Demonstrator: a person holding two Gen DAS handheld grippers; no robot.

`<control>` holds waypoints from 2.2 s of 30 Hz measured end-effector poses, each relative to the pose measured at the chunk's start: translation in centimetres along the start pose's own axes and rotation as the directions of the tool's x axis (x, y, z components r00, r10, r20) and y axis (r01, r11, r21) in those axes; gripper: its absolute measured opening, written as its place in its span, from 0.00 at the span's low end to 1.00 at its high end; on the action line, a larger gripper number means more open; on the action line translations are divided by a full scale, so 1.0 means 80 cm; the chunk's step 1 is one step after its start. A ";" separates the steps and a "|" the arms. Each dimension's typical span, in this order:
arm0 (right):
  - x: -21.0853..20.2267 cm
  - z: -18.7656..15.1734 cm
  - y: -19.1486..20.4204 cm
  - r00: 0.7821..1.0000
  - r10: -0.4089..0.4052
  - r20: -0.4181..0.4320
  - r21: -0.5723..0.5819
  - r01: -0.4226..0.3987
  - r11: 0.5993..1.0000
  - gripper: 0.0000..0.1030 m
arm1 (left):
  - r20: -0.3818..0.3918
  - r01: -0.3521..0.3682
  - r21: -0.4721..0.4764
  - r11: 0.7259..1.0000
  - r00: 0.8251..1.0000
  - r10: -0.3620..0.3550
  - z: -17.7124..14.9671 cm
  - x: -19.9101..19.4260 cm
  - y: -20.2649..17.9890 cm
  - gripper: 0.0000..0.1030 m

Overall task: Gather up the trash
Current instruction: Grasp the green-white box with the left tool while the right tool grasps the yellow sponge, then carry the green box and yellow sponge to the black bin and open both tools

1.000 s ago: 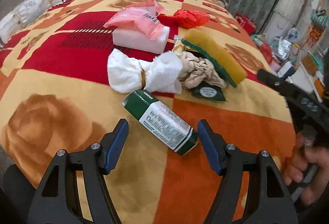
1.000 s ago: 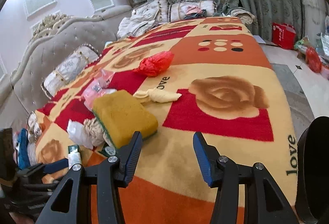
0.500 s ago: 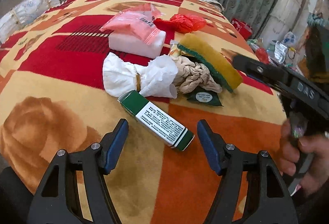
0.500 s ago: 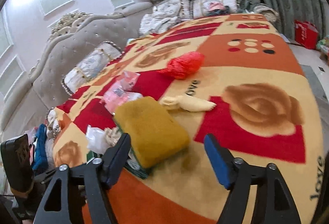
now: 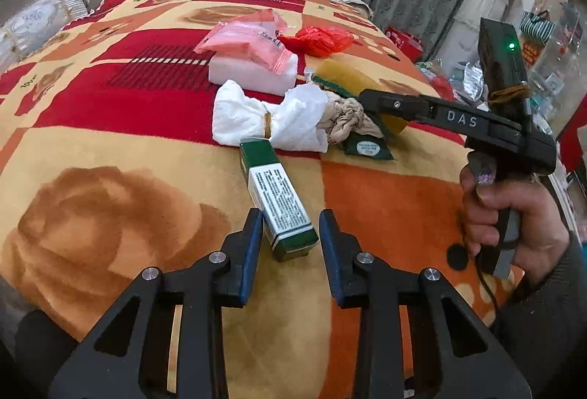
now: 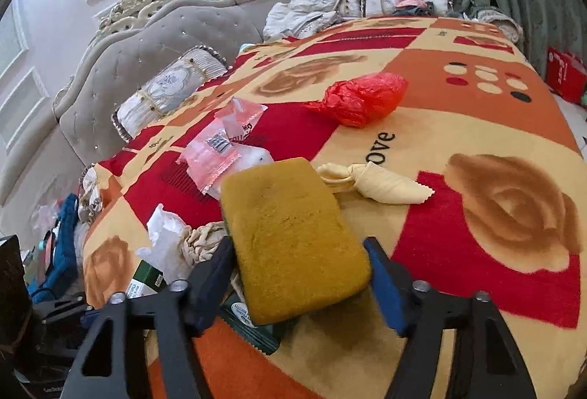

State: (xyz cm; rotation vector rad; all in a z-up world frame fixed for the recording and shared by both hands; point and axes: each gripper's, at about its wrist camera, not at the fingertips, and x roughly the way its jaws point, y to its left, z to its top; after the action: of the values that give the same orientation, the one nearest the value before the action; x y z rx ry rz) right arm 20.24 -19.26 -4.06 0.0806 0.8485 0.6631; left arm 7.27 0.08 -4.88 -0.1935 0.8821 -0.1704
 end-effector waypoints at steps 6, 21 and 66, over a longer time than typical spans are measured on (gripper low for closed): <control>-0.016 -0.006 0.000 1.000 -0.018 0.020 0.003 0.018 1.000 0.55 | -0.014 -0.008 -0.046 0.999 1.000 0.008 0.001 0.005 0.007 0.34; -0.090 -0.013 -0.020 0.985 -0.076 0.156 0.077 0.064 0.995 0.54 | 0.018 -0.096 -0.050 0.994 0.995 0.097 0.006 0.016 -0.011 0.28; -0.286 -0.090 -0.197 0.787 -0.580 0.209 0.534 0.406 0.742 0.54 | 0.076 0.091 0.317 0.944 0.990 -0.121 0.068 0.049 -0.289 0.19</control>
State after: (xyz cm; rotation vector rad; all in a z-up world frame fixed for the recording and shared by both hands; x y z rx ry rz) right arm 12.21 -46.31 1.37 0.3847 0.6074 -0.0926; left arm 12.41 -22.66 1.02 0.0477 0.7393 -0.3961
